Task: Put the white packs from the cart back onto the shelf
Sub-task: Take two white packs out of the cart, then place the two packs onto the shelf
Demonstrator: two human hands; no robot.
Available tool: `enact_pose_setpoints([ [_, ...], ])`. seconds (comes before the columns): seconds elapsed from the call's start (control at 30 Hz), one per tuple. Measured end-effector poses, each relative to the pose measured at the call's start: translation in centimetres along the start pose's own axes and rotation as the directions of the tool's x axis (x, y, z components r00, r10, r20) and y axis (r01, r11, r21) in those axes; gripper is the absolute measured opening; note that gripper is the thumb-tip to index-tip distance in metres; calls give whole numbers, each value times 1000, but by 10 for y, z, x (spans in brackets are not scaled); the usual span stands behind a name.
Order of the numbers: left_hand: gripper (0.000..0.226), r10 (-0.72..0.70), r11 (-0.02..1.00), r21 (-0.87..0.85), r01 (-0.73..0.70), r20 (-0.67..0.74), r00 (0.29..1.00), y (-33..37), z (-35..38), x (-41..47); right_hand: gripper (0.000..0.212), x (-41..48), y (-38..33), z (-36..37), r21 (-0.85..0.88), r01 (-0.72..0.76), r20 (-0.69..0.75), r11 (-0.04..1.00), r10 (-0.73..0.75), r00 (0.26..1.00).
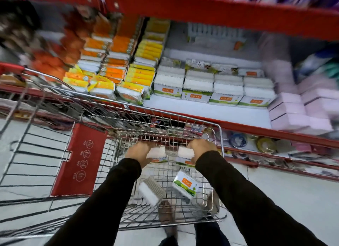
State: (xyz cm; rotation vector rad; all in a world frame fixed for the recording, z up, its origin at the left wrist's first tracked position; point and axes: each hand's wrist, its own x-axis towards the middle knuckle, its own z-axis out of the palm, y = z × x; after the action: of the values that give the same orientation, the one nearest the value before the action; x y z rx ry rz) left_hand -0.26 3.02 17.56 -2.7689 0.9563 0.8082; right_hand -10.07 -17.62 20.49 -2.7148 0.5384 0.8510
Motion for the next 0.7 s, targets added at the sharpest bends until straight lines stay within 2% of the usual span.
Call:
enact_pose_setpoints([
  [0.17, 50, 43, 996, -76, -50, -91, 995, 12, -35, -37, 29, -46, -4, -31, -6, -5, -82, 1000, 4, 997],
  [0.43, 56, 80, 996, -30, -88, -198, 977, 26, -79, -70, 40, -95, 8, -76, -35, -27, -244, 999, 17, 970],
  [0.7, 54, 122, 990, -31, -140, -330, 936, 36, -135, -61, 51, -99, 23, -120, -28, -50, -383, 998, 36, 923],
])
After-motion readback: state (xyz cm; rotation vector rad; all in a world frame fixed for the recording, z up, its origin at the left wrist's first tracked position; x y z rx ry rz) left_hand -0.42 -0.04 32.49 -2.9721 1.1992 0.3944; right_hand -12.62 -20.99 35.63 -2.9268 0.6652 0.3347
